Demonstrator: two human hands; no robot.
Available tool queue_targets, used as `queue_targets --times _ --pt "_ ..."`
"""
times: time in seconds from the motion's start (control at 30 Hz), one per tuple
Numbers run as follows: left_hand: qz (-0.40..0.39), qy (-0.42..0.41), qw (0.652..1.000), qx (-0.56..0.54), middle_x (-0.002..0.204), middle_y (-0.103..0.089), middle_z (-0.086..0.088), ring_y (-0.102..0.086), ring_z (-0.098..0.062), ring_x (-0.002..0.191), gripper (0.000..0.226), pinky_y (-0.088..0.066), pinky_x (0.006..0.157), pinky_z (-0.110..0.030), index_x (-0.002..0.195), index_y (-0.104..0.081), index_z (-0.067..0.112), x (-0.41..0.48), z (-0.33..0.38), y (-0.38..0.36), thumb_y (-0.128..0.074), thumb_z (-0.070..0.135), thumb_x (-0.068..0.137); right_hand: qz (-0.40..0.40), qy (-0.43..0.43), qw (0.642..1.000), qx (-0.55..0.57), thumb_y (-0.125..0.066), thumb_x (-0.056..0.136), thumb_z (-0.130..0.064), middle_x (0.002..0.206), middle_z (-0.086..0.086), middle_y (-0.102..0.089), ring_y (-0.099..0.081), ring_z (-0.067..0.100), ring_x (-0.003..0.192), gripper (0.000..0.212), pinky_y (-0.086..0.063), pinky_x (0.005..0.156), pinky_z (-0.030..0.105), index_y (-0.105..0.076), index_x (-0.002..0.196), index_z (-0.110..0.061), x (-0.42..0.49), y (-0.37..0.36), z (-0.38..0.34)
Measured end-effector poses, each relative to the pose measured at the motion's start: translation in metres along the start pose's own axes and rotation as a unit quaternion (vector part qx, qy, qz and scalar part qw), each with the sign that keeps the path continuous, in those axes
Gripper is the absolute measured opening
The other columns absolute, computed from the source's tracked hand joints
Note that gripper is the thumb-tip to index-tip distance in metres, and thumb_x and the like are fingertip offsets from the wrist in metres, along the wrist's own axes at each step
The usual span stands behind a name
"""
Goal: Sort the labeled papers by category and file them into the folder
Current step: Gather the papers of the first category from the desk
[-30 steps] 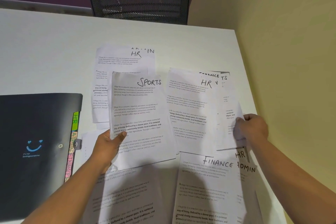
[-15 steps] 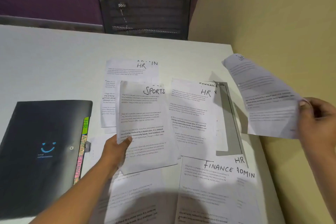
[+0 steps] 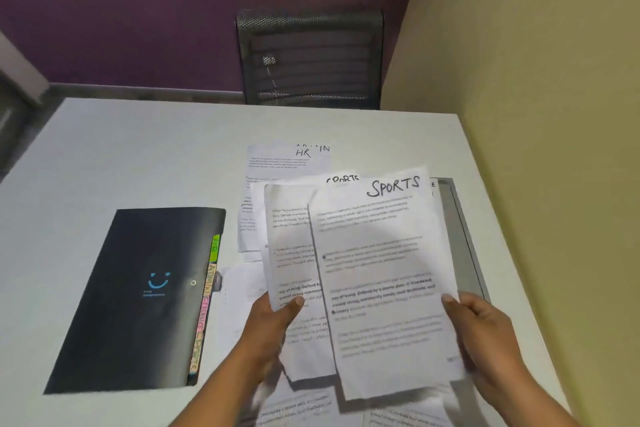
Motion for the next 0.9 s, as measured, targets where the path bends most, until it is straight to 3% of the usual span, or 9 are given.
queue_targets --times 0.07,0.13,0.23,0.33,0.43,0.53,0.6,0.7,0.9 --pt "-0.045 -0.010 0.999 0.008 0.124 -0.068 -0.017 -0.065 -0.039 0.114 0.034 -0.048 0.099 -0.060 0.128 -0.064 0.012 -0.012 0.000 -0.006 -0.066 0.017 0.094 -0.025 -0.017 0.999 -0.023 -0.066 0.094 -0.012 0.087 0.016 -0.078 -0.075 0.030 0.075 0.011 -0.058 0.066 0.034 -0.069 0.099 -0.003 0.000 -0.016 0.009" --pt "-0.068 -0.016 0.997 0.041 0.124 -0.069 -0.015 -0.065 -0.035 0.115 0.031 -0.049 0.099 -0.056 0.125 -0.066 0.015 -0.022 0.001 -0.013 -0.064 0.022 0.095 -0.090 -0.067 0.994 -0.019 -0.067 0.094 -0.017 0.099 0.015 -0.077 -0.076 0.032 0.088 0.020 -0.061 0.074 0.040 -0.066 0.111 -0.008 0.004 -0.029 0.017" --pt "0.016 0.020 0.997 0.071 0.113 -0.074 -0.010 -0.071 -0.029 0.103 0.032 -0.054 0.096 -0.049 0.114 -0.072 0.024 -0.032 0.000 -0.015 -0.052 0.045 0.099 -0.164 -0.094 0.982 -0.001 -0.063 0.095 -0.010 0.115 0.014 -0.074 -0.070 0.035 0.109 0.023 -0.054 0.097 0.053 -0.068 0.117 -0.013 0.008 -0.040 0.028" --pt "0.035 0.048 0.998 0.036 0.114 -0.074 -0.004 -0.070 -0.026 0.107 0.057 -0.052 0.098 -0.050 0.122 -0.067 0.030 -0.040 -0.006 -0.009 -0.033 0.066 0.094 -0.173 -0.070 0.982 -0.011 -0.058 0.097 -0.004 0.110 0.013 -0.076 -0.073 0.034 0.101 0.023 -0.054 0.096 0.055 -0.069 0.117 -0.009 -0.002 -0.047 0.033" --pt "0.009 -0.001 1.000 0.030 0.119 -0.072 -0.007 -0.069 -0.029 0.110 0.038 -0.052 0.099 -0.052 0.128 -0.063 0.020 -0.052 -0.001 -0.006 -0.050 0.041 0.099 -0.176 -0.042 0.983 0.000 -0.057 0.098 -0.002 0.108 0.015 -0.076 -0.073 0.037 0.100 0.023 -0.054 0.094 0.054 -0.069 0.117 -0.006 -0.013 -0.049 0.035" --pt "-0.032 -0.061 0.998 0.007 0.124 -0.069 -0.013 -0.066 -0.034 0.115 0.047 -0.047 0.103 -0.056 0.131 -0.061 0.012 -0.063 0.006 -0.004 -0.075 0.026 0.088 -0.216 0.031 0.976 -0.028 -0.058 0.096 0.001 0.108 0.015 -0.076 -0.072 0.036 0.103 0.023 -0.057 0.090 0.046 -0.069 0.116 -0.004 -0.025 -0.044 0.025" --pt "-0.021 -0.105 0.994 -0.003 0.121 -0.070 -0.014 -0.067 -0.032 0.113 0.044 -0.051 0.098 -0.049 0.128 -0.062 0.010 -0.071 0.016 -0.006 -0.076 0.020 0.087 -0.246 0.094 0.960 -0.091 -0.061 0.095 -0.003 0.107 0.009 -0.077 -0.073 0.029 0.101 0.021 -0.058 0.087 0.040 -0.072 0.113 -0.007 -0.030 -0.041 0.014" --pt "0.005 -0.181 0.982 0.053 0.106 -0.077 -0.005 -0.073 -0.022 0.100 0.027 -0.059 0.076 -0.028 0.116 -0.068 0.011 -0.083 0.032 -0.017 -0.070 0.015 0.089 -0.257 0.145 0.945 -0.138 -0.069 0.091 -0.013 0.107 0.003 -0.077 -0.074 0.023 0.100 0.020 -0.059 0.086 0.040 -0.074 0.111 -0.012 -0.034 -0.040 0.002" --pt "0.038 -0.270 0.955 0.120 0.090 -0.078 0.014 -0.074 -0.008 0.089 0.020 -0.056 0.066 -0.016 0.094 -0.073 0.025 -0.096 0.049 -0.029 -0.080 0.014 0.079 -0.170 0.189 0.964 -0.075 -0.077 0.083 -0.018 0.091 -0.010 -0.079 -0.074 0.007 0.089 0.016 -0.060 0.077 0.023 -0.072 0.094 -0.028 -0.047 -0.048 -0.016"
Point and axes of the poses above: each hand's wrist, its own x-axis towards the middle knuckle, its own y-axis out of the back of the hand, z = x × y, the point moved 2 cm from there along x, towards the middle knuckle
